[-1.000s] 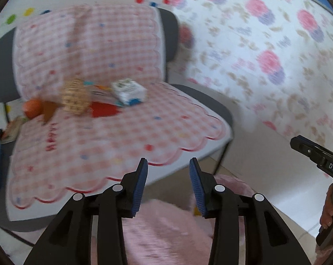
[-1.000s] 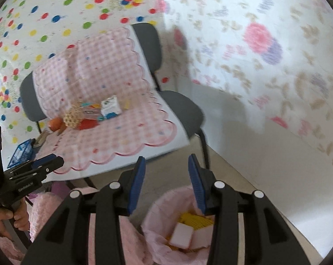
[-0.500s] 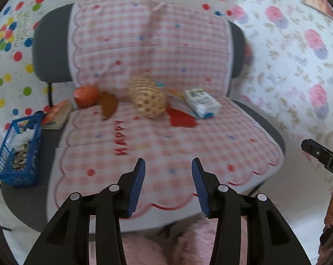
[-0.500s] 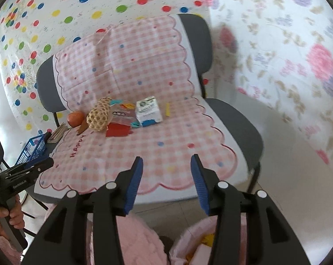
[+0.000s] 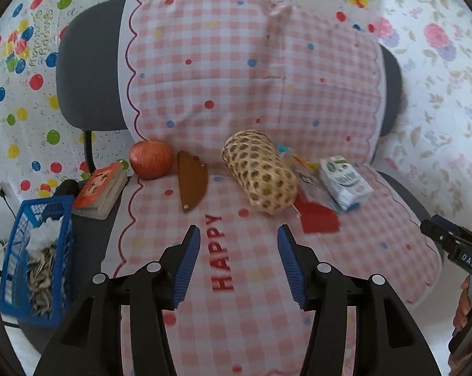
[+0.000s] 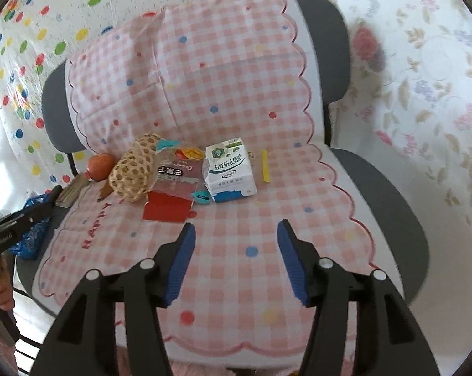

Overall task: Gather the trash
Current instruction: 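Move both open tools back over the chair items, then grasp the milk carton with the right tool while the left tool grasps the bamboo tube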

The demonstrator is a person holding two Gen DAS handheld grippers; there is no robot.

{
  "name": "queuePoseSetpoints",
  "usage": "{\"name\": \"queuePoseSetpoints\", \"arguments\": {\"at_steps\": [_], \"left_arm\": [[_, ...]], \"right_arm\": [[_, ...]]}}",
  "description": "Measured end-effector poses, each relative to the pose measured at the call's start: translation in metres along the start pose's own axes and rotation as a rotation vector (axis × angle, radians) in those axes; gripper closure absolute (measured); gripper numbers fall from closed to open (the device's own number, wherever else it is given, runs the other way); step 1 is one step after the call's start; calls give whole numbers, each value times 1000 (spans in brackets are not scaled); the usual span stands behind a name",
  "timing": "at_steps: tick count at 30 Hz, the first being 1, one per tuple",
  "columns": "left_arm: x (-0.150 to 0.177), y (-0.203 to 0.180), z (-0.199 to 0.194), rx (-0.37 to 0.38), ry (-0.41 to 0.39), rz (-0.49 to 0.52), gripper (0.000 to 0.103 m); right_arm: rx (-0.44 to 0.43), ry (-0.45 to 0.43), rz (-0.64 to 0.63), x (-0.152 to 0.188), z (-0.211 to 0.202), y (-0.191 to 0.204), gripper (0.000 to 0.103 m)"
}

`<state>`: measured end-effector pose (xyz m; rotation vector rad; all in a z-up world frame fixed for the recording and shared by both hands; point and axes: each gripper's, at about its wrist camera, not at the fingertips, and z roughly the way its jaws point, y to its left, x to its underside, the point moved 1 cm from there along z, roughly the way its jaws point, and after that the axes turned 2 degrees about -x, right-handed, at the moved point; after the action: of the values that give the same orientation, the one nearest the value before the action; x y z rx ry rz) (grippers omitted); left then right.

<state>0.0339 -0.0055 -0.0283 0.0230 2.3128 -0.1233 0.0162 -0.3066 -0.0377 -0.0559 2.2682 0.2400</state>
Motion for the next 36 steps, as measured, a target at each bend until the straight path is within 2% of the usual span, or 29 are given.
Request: {"name": "queuePoseSetpoints", "arguments": {"at_steps": [5, 7, 16, 22, 23, 24, 29, 36], "left_arm": [[-8, -1, 28, 4, 16, -4, 50], [-11, -1, 38, 2, 24, -10, 50], [-25, -6, 61, -9, 29, -9, 32], [-18, -12, 62, 0, 46, 10, 32], [-16, -13, 62, -1, 49, 14, 32], [-15, -13, 62, -1, 52, 16, 32], [-16, -14, 59, 13, 54, 5, 31], [-15, -36, 59, 41, 53, 32, 26]], "right_arm": [[-12, 34, -40, -16, 47, -2, 45], [-17, 49, -57, -20, 64, -2, 39], [-16, 84, -119, -36, 128, 1, 19], [4, 136, -150, -47, 157, 1, 19], [10, 142, -154, -48, 159, 2, 22], [15, 148, -163, -49, 159, 3, 33], [42, 148, -170, -41, 137, 9, 35], [47, 27, -81, -37, 63, -5, 35]]}}
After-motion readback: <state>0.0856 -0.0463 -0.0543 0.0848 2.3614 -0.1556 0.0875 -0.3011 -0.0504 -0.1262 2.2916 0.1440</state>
